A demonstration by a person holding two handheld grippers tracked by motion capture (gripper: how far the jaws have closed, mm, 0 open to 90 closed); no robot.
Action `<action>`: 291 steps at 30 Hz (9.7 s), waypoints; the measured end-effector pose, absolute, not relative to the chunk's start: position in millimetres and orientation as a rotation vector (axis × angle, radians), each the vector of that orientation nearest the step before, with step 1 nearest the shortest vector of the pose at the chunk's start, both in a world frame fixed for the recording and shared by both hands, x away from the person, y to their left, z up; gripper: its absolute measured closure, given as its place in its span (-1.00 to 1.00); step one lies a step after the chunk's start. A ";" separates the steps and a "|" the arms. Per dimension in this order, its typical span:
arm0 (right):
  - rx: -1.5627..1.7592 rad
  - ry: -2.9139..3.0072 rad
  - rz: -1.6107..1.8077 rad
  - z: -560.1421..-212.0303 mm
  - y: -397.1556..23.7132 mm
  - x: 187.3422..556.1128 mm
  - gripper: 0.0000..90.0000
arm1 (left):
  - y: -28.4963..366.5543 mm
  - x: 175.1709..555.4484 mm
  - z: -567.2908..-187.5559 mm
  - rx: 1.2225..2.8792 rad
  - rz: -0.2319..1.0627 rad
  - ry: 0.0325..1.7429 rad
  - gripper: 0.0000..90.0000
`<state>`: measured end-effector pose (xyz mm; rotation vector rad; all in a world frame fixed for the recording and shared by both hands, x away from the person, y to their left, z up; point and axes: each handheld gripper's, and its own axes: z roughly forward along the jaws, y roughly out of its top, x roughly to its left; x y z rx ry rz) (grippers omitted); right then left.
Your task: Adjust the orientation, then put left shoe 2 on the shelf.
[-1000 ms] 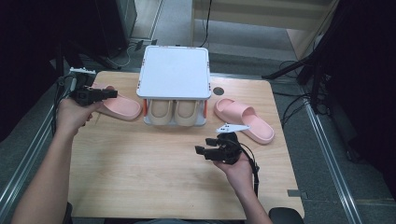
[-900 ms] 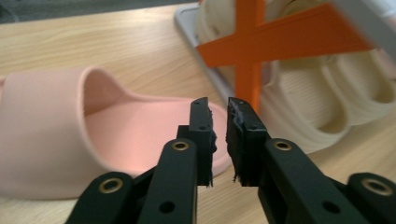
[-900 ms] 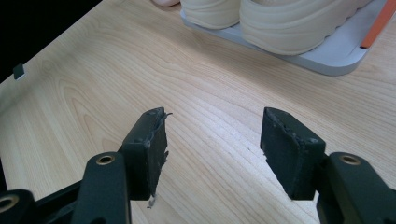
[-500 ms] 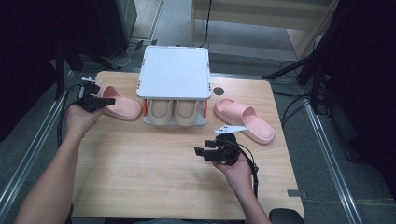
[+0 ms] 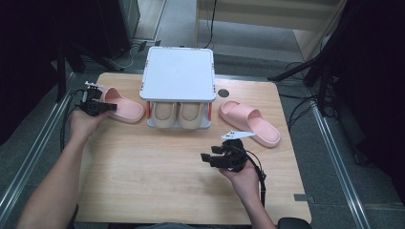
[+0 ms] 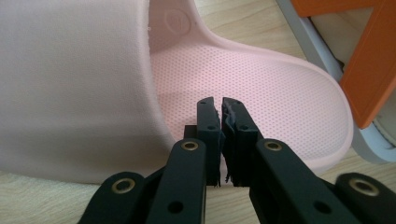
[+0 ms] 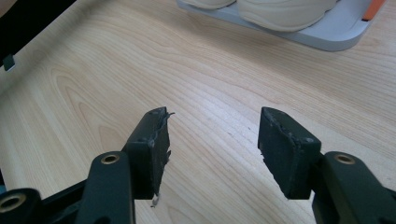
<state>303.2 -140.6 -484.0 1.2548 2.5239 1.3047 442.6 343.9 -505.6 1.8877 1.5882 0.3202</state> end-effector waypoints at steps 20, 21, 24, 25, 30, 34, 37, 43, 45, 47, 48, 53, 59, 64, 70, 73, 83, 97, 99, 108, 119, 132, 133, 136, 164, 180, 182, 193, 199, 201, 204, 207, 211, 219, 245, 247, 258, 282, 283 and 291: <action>1.212 2.575 1.301 -484.4 -125.7 311.5 -0.03 | 367.1 421.2 -506.6 1.863 0.343 1.638 0.85; 1.207 2.580 1.300 -484.5 -124.4 312.1 -0.03 | 369.1 420.1 -506.9 1.867 0.347 1.640 0.84; 1.192 2.595 1.297 -485.0 -120.5 313.6 -0.03 | 374.8 416.4 -507.8 1.850 0.337 1.650 0.84; 1.191 2.600 1.293 -485.0 -119.3 313.9 -0.03 | 376.0 415.5 -507.9 1.847 0.341 1.656 0.84; 1.182 2.614 1.288 -485.5 -115.4 315.2 -0.04 | 382.5 411.9 -508.2 1.827 0.353 1.676 0.83; 1.179 2.619 1.286 -485.4 -114.9 315.0 -0.04 | 386.6 411.2 -508.3 1.806 0.360 1.705 0.81; 1.179 2.617 1.284 -485.2 -115.3 314.8 -0.04 | 384.3 411.4 -506.8 1.819 0.358 1.700 0.77; 1.177 2.618 1.287 -485.2 -114.9 315.0 -0.04 | 374.1 405.4 -488.5 1.839 0.334 1.670 0.52; 1.174 2.616 1.292 -484.8 -114.8 314.7 -0.04 | 373.0 403.4 -480.6 1.837 0.317 1.659 0.40; 1.171 2.616 1.292 -484.3 -115.5 314.5 -0.04 | 371.9 401.1 -472.5 1.823 0.324 1.641 0.26; 1.169 2.615 1.292 -484.3 -116.0 314.5 -0.04 | 371.7 400.3 -468.5 1.819 0.323 1.633 0.21; 1.182 2.611 1.289 -483.9 -118.5 312.8 -0.04 | 371.5 397.4 -452.4 1.832 0.327 1.616 0.06; 1.194 2.603 1.285 -484.7 -120.9 311.5 -0.05 | 384.2 394.9 -445.7 1.802 0.381 1.599 -0.07; 1.212 2.587 1.276 -485.7 -125.2 308.5 -0.05 | 402.1 400.4 -454.6 1.758 0.354 1.619 -0.09; 1.247 2.560 1.276 -485.8 -133.2 304.4 -0.05 | 412.5 411.1 -470.1 1.769 0.378 1.670 -0.08; 1.259 2.553 1.272 -486.8 -136.3 303.4 -0.05 | 416.1 414.5 -477.4 1.755 0.412 1.671 -0.11; 1.292 2.532 1.258 -488.1 -142.0 298.0 -0.05 | 421.4 418.3 -487.2 1.694 0.352 1.620 -0.12; 1.318 2.518 1.240 -490.7 -145.5 295.8 -0.05 | 415.0 431.9 -514.9 1.776 0.415 1.640 0.16; 1.316 2.524 1.236 -491.5 -144.2 296.2 -0.05 | 416.3 432.8 -516.0 1.759 0.414 1.648 0.19; 1.314 2.541 1.237 -494.1 -139.8 296.4 -0.05 | 419.8 431.0 -516.5 1.759 0.455 1.703 0.62; 1.306 2.536 1.244 -492.9 -140.6 296.1 -0.05 | 422.3 431.4 -513.1 1.750 0.335 1.749 0.80; 1.291 2.524 1.277 -489.2 -143.8 298.3 -0.05 | 406.6 434.7 -499.3 1.746 0.333 1.779 0.80; 1.289 2.525 1.282 -487.8 -145.0 298.3 -0.05 | 403.4 436.5 -495.0 1.765 0.345 1.784 0.80; 1.268 2.534 1.283 -484.5 -147.9 297.9 -0.05 | 392.6 440.3 -483.2 1.777 0.378 1.752 0.79; 1.096 2.579 1.317 -472.6 -155.6 316.4 -0.04 | 323.4 497.1 -345.3 1.882 0.435 1.721 0.76; 1.068 2.597 1.328 -470.3 -151.7 316.7 -0.04 | 257.1 525.8 -298.8 1.907 0.438 1.653 0.75; 1.082 2.582 1.349 -469.3 -152.8 317.1 -0.04 | 247.3 528.9 -297.2 1.913 0.421 1.632 0.74; 1.109 2.559 1.377 -468.5 -157.8 317.8 -0.04 | 198.0 547.6 -310.1 1.935 0.409 1.588 0.72; 1.115 2.563 1.379 -469.9 -156.1 317.7 -0.04 | 185.9 557.2 -320.8 1.933 0.422 1.617 0.71; 1.114 2.563 1.380 -470.1 -156.5 317.2 -0.04 | 184.9 559.6 -323.6 1.932 0.425 1.631 0.66; 1.117 2.558 1.378 -469.9 -158.0 315.9 -0.04 | 181.8 560.5 -329.8 1.949 0.421 1.639 0.63; 1.129 2.554 1.377 -469.8 -159.4 315.1 -0.04 | 179.3 557.0 -333.7 1.945 0.428 1.628 0.58; 1.130 2.557 1.368 -470.4 -158.6 314.7 -0.04 | 179.1 552.1 -335.0 1.953 0.405 1.612 0.45; 1.115 2.573 1.356 -473.2 -151.8 315.9 -0.04 | 189.1 539.1 -334.3 1.983 0.346 1.562 0.36; 1.116 2.586 1.335 -474.7 -148.3 316.1 -0.05 | 198.0 531.8 -329.4 2.008 0.490 1.600 0.74; 1.116 2.586 1.336 -475.0 -148.1 316.6 -0.05 | 201.8 532.3 -329.2 1.983 0.491 1.619 0.74; 1.110 2.595 1.330 -476.3 -146.2 316.9 -0.05 | 200.2 525.8 -327.9 1.969 0.437 1.613 0.61; 1.094 2.602 1.318 -476.3 -146.2 315.9 -0.05 | 206.0 508.0 -325.8 1.987 0.332 1.472 0.12; 1.097 2.601 1.315 -475.7 -147.2 315.6 -0.05 | 208.2 505.2 -325.0 1.973 0.329 1.457 0.10; 1.095 2.557 1.326 -471.3 -157.2 314.7 -0.06 | 234.5 483.7 -319.0 1.941 0.331 1.418 -0.03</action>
